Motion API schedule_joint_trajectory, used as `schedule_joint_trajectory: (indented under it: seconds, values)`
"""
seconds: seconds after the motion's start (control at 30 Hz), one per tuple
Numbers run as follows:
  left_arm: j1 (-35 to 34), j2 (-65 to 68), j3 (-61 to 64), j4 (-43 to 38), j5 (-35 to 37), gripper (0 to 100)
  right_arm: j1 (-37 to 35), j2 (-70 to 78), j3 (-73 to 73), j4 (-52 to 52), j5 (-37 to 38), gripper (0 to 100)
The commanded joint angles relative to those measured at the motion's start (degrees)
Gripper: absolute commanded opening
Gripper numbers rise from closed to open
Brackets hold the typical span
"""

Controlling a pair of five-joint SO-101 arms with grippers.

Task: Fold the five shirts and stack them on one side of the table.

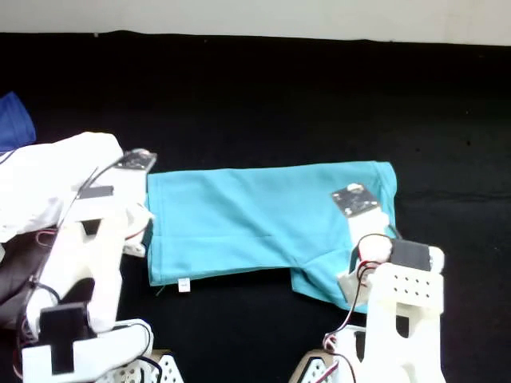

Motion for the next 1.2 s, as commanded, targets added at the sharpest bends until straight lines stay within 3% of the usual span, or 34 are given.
schedule_joint_trajectory:
  seconds: [0.0, 0.13, 0.3, 0.7, 0.97, 1.13, 1.17]
  values:
    - [-0.8, 4.4, -5.3, -0.6, -0.7, 1, -8.7, 0.0, -1.9, 2.0, 0.6, 14.9]
    - [-1.1, 10.7, -8.4, -0.6, 2.9, 1, -14.8, 0.2, -1.4, -1.8, -0.8, 14.9]
    - [-1.1, 13.2, -10.2, -0.5, 6.5, 1, -15.0, 3.4, 0.1, -7.4, -4.2, 14.9]
    - [-1.1, 13.3, -10.0, -0.5, 6.5, 1, -15.3, 21.1, -5.6, -8.2, -4.3, 14.9]
    - [-1.1, 13.3, -10.0, -0.5, 6.5, 1, -14.8, 28.4, -6.1, -15.7, -4.4, 14.7]
    - [-1.1, 13.3, -9.9, -0.5, 6.5, 1, -11.6, 28.5, -11.2, -16.4, -9.5, 0.0]
    - [-1.1, 13.3, -9.9, -0.5, 6.5, 1, -10.7, 28.5, -12.4, -16.0, -9.8, 1.3]
